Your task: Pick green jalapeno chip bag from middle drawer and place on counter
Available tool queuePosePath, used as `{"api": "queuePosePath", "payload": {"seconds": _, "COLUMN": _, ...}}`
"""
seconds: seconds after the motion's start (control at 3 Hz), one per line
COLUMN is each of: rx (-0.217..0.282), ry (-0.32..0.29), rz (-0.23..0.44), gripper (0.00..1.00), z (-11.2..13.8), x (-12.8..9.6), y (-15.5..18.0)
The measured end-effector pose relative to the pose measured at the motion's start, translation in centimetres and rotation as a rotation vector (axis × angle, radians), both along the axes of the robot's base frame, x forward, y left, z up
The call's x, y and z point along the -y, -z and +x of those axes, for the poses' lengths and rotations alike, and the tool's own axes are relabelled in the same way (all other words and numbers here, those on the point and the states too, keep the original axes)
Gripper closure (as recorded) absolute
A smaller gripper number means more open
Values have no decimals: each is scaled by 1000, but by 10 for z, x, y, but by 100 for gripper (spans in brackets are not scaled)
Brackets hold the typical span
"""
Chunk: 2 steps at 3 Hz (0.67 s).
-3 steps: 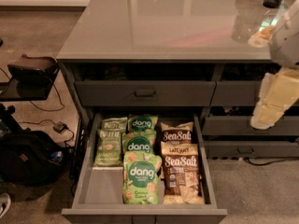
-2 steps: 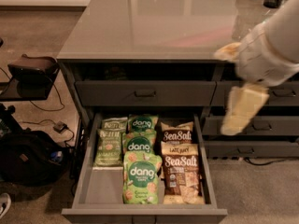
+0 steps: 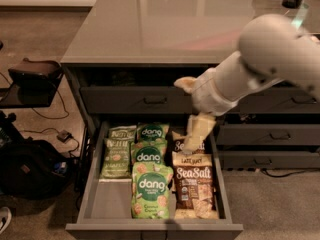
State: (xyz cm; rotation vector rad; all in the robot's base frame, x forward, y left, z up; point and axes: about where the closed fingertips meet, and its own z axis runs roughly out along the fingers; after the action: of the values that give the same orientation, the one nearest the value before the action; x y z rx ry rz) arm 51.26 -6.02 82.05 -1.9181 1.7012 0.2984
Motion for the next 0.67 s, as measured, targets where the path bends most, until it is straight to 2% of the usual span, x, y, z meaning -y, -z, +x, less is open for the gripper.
{"api": "queuePosePath", "payload": {"seconds": 0.33, "rx": -62, "ry": -83, "rz": 67, "gripper": 0, "z": 12, "x": -52, "y": 56}}
{"api": "queuePosePath", "payload": {"seconds": 0.67, "rx": -164, "ry": -154, "rz": 116, "gripper": 0, "z": 16, "x": -99, "y": 110}}
